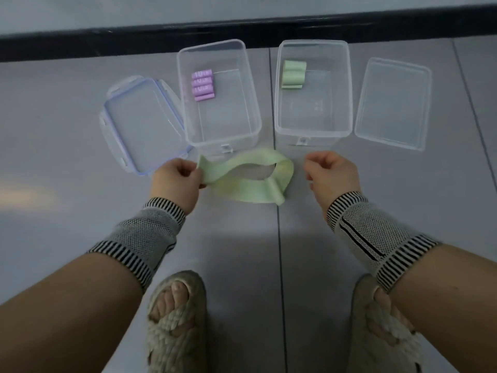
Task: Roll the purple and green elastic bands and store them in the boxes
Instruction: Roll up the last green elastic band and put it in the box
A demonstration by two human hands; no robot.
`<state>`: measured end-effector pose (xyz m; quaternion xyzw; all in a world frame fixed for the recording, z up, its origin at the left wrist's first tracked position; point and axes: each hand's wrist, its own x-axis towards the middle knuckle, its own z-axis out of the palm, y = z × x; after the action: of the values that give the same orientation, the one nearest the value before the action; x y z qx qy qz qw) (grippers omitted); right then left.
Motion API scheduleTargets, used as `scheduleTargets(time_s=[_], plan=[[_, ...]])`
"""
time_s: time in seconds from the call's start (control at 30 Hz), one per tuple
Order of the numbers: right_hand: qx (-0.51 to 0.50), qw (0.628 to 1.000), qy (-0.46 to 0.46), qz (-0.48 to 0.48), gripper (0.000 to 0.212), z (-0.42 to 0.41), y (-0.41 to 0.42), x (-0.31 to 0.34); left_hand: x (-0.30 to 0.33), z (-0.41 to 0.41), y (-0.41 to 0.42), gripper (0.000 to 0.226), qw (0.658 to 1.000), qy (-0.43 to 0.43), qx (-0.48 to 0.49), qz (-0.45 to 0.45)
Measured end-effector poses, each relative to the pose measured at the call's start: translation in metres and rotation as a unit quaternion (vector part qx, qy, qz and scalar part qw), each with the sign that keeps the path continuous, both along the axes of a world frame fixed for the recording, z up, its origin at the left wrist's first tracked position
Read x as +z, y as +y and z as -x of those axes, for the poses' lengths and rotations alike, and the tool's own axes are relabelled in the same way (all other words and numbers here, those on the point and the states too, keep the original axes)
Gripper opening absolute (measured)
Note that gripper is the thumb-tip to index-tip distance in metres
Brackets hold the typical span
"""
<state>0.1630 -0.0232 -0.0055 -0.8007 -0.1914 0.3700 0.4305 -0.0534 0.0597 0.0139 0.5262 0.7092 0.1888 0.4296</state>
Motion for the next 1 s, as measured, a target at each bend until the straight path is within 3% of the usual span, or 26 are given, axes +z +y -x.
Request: scheduleTargets(time_s=[0.07, 0.13, 0.23, 0.33, 0.57, 0.77, 0.9, 1.0], plan=[[0.060, 0.997, -0.030, 0.038, 0.006, 0.007, -0.005, -0.012, -0.024, 0.019, -0.008, 0.006, 0.992, 0.117, -0.043, 0.038], [0.094, 0.992, -0.053, 0.066, 0.007, 0.011, -0.008, -0.022, -0.037, 0.029, -0.017, 0.029, 0.977, 0.188, -0.074, 0.065], [0.121, 0.984, -0.072, 0.105, 0.015, 0.015, -0.007, -0.032, -0.044, 0.031, -0.023, 0.040, 0.954, 0.256, -0.158, 0.003], [0.139, 0.977, -0.084, 0.139, 0.030, 0.019, -0.004, -0.041, -0.049, 0.027, -0.030, 0.042, 0.934, 0.270, -0.232, -0.039], [0.163, 0.961, -0.134, 0.177, 0.052, 0.027, -0.004, -0.057, -0.058, 0.039, -0.025, 0.036, 0.958, 0.226, -0.174, -0.028], [0.231, 0.928, -0.218, 0.194, 0.032, 0.031, 0.004, -0.057, -0.056, 0.042, -0.014, 0.014, 0.970, 0.219, -0.107, 0.011], [0.164, 0.949, -0.245, 0.108, 0.014, 0.022, 0.007, -0.039, -0.045, 0.037, -0.006, 0.023, 0.997, 0.058, 0.015, 0.049], [0.124, 0.962, -0.232, 0.069, 0.014, 0.000, 0.007, -0.026, -0.031, 0.031, 0.003, 0.030, 0.989, -0.059, 0.104, 0.091]])
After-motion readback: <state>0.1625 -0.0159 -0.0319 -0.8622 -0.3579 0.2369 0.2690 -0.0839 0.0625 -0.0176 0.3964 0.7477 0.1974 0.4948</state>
